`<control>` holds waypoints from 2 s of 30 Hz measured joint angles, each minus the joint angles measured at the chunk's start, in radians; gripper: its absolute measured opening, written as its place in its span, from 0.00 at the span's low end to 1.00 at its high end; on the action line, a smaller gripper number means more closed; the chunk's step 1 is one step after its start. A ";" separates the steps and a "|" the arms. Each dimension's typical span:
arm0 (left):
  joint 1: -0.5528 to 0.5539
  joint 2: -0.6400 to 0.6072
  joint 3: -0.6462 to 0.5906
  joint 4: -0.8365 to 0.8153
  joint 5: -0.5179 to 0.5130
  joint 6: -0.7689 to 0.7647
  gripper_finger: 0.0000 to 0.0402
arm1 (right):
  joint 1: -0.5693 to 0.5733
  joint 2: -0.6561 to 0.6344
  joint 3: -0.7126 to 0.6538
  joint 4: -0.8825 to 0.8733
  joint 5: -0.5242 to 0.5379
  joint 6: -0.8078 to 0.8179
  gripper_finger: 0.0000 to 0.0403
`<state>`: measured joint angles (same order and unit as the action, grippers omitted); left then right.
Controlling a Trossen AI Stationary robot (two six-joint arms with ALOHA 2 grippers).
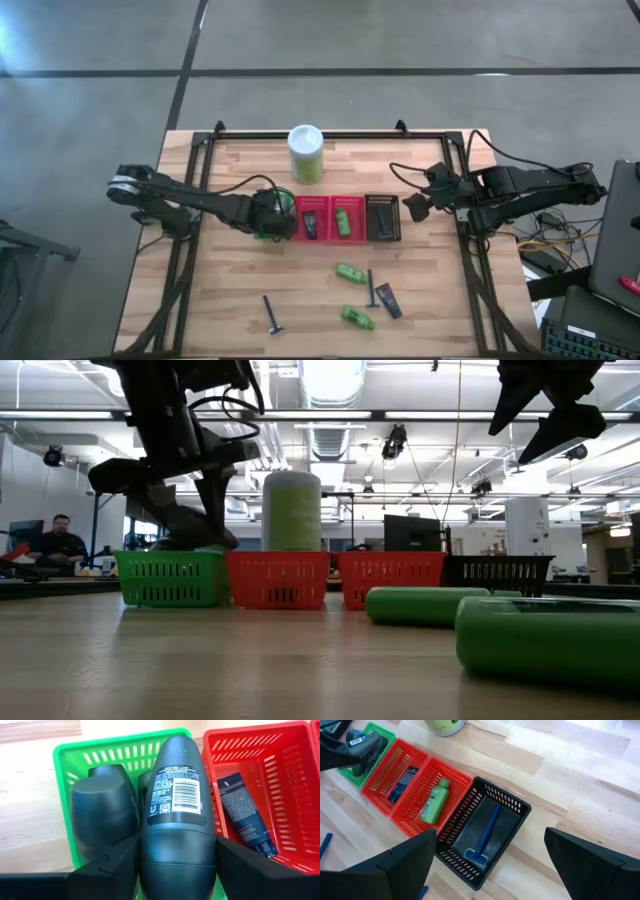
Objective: Pick & Place Travel size toiletries
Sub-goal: Put the gray deodorant in the green bin, then put the dark blue shaving cream in the left red bin
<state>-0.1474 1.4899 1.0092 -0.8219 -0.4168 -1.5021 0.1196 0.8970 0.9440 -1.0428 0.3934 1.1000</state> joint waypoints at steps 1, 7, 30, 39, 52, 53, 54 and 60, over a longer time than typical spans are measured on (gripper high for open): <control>0.000 0.000 0.000 0.001 0.003 0.000 0.59 | 0.000 0.000 0.000 0.000 0.000 0.000 0.91; -0.001 -0.003 0.013 0.003 0.048 -0.033 0.64 | 0.000 0.001 0.000 0.000 0.000 0.000 0.91; -0.574 -0.019 0.238 0.033 0.235 0.863 0.68 | 0.000 0.001 0.000 0.002 -0.002 0.000 0.91; -0.626 0.175 0.248 -0.001 0.236 1.333 0.67 | 0.000 0.000 0.000 0.001 -0.015 0.069 0.91; -0.600 0.158 0.266 -0.019 0.156 1.454 0.67 | 0.001 0.000 0.000 0.018 -0.090 0.008 0.91; -0.600 0.156 0.265 -0.022 0.150 1.456 0.67 | 0.002 0.000 0.000 0.029 -0.097 -0.001 0.91; -0.600 0.154 0.265 -0.026 0.145 1.457 0.67 | 0.002 0.001 0.000 0.043 -0.112 -0.008 0.91; -0.600 0.142 0.266 -0.036 0.102 1.430 0.67 | 0.003 0.051 0.000 0.089 -0.282 -0.022 0.91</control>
<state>-0.7471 1.6314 1.2747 -0.8578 -0.3147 -0.0719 0.1223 0.9476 0.9440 -0.9535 0.1118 1.0778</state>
